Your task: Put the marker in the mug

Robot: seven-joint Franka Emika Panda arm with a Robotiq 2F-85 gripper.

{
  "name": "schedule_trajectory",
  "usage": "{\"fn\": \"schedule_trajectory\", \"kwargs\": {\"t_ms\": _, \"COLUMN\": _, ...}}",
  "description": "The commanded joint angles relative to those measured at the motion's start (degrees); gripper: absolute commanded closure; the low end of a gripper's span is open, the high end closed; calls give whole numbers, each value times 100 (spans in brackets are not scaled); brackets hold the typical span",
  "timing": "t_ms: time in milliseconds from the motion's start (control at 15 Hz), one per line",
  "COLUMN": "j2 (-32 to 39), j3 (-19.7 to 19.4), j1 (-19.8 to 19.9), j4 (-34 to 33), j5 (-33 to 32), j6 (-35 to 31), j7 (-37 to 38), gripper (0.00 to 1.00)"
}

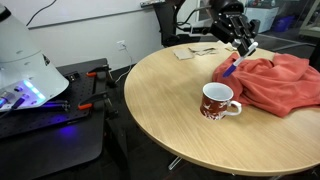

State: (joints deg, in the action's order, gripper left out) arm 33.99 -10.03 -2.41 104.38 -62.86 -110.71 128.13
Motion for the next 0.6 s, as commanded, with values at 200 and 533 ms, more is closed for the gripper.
{"fn": "schedule_trajectory", "kwargs": {"t_ms": 200, "j2": 557, "j3": 150, "j1": 101, "j4": -595, "j5": 22, "j6": 385, "j7": -85, "gripper": 97}}
{"fn": "schedule_trajectory", "kwargs": {"t_ms": 533, "j2": 874, "j3": 171, "j1": 94, "j4": -833, "j5": 53, "j6": 580, "j7": -242, "gripper": 97}}
